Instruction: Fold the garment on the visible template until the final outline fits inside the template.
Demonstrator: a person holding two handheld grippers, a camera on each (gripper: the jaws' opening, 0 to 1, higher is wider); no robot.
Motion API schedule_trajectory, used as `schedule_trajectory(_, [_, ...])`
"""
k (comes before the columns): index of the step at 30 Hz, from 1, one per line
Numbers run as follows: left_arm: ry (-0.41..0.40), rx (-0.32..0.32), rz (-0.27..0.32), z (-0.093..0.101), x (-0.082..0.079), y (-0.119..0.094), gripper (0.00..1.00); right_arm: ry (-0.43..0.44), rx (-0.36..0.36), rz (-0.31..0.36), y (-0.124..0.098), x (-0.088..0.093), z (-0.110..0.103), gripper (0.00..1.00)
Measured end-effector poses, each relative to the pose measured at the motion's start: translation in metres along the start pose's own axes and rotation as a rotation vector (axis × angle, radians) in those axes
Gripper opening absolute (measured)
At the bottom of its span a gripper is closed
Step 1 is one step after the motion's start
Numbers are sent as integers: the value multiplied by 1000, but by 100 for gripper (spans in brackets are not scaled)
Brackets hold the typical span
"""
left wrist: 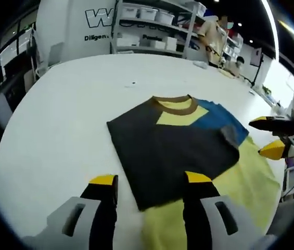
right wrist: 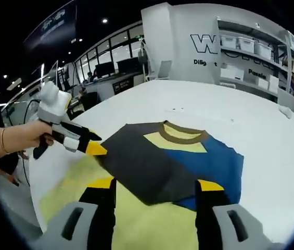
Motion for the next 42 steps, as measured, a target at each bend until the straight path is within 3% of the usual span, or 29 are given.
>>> schedule_trajectory(1, [-8, 9, -3, 0, 2, 1, 35, 0, 2, -8, 5, 0, 2, 52])
schedule_trajectory(8, [4, -12, -9, -4, 7, 4, 32, -53, 9, -80, 30, 11, 8, 46])
schedule_trajectory(15, [41, -21, -20, -3, 11, 2, 22, -42, 36, -116, 48, 18, 15, 27])
schedule_trajectory(19, [135, -47, -23, -3, 13, 2, 20, -7, 70, -136, 53, 20, 19, 19])
schedule_trajectory(23, [131, -62, -25, -7, 13, 2, 15, -13, 102, -179, 56, 28, 23, 10])
schedule_trajectory(25, [94, -56, -25, -7, 12, 2, 11, 7, 121, -177, 56, 29, 25, 8])
schedule_trajectory(30, [96, -59, -23, -8, 12, 2, 9, 14, 130, -178, 52, 30, 26, 0])
schedule_trajectory(39, [107, -66, -22, -8, 11, 2, 8, 23, 188, -164, 14, 38, 30, 0])
schedule_trajectory(42, [113, -59, -24, -9, 11, 2, 9, 74, 214, -176, 2, 46, 32, 0])
Point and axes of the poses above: the point that each gripper's makers call its tool centre point, and the gripper's own axes: y roughly forward along the fingers, z roughly to its right, x roughly out of its underside, the point moved 2 cm from there along -y, roughly backward along the fingers, and after that the axes turned 12 degrees about -y, right-handed, at the moved point
